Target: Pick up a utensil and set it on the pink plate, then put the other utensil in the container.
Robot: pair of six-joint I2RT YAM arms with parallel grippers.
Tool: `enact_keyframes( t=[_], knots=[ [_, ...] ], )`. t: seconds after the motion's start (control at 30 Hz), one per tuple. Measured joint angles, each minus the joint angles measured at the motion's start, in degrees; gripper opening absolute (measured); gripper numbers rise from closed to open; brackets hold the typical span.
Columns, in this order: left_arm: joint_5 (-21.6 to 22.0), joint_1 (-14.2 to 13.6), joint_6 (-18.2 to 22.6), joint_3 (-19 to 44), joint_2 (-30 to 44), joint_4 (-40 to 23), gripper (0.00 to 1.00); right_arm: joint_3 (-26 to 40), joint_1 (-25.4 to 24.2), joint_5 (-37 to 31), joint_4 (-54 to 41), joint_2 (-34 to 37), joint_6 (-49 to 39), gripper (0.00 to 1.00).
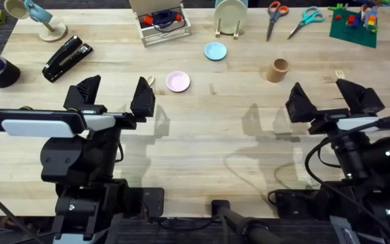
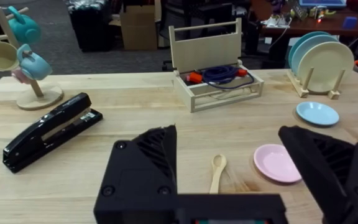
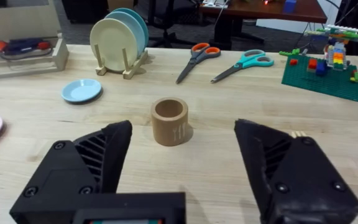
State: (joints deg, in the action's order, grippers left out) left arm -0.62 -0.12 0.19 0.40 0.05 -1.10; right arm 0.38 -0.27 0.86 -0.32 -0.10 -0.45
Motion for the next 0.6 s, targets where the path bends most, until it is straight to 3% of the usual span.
enact_keyframes(
  t=[0.6],
  knots=[
    [-0.06,0.00,0.02,0.00,0.00,-0.04,0.993,0.02,0.00,0.26,-0.33,0.00,-0.69,0.995]
  ],
)
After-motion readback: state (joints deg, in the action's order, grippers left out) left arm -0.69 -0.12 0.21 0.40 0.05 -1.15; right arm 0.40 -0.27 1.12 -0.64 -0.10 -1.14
